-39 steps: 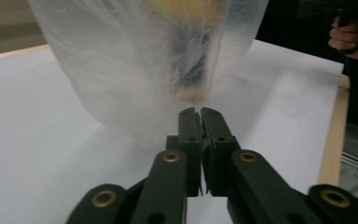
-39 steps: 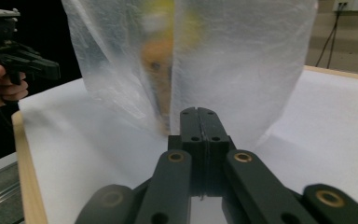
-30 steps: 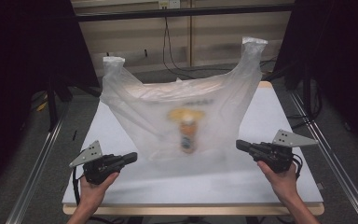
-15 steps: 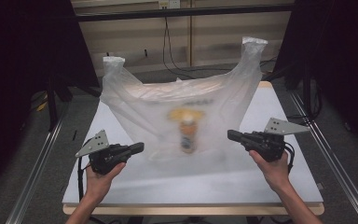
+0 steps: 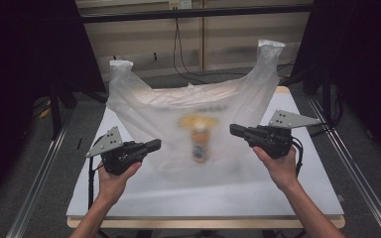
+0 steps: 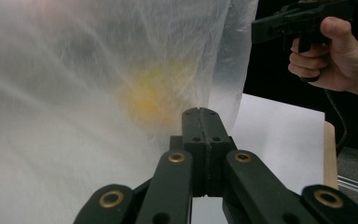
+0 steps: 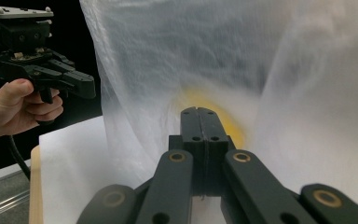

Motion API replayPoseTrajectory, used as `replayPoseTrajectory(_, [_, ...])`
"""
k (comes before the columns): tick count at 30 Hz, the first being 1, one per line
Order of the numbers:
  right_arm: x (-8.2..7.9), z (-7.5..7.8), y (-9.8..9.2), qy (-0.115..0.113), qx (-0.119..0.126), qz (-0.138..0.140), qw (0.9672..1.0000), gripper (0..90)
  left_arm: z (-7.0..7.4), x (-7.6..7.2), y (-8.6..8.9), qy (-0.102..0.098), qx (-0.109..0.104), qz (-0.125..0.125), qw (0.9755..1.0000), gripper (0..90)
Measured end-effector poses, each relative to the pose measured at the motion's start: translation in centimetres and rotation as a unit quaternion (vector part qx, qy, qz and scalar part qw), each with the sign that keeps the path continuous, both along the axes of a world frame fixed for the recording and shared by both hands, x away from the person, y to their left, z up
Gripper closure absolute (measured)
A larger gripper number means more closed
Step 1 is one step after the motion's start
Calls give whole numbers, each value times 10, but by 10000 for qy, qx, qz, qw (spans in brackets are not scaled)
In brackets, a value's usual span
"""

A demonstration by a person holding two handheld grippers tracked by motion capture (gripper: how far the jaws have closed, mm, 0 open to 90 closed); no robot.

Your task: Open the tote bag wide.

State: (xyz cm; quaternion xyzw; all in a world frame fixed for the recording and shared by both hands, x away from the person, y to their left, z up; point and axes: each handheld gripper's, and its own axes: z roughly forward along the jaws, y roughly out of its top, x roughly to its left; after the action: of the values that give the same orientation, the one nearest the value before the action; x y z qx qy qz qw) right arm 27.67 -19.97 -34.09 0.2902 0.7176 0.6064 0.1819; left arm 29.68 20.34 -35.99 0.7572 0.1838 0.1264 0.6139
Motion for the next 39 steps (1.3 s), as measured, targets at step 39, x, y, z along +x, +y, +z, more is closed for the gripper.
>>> replayPoseTrajectory(39, [78,94,44,-410,-464,-646,9960,900,100,73,-48,-471,-173,296,9983,900])
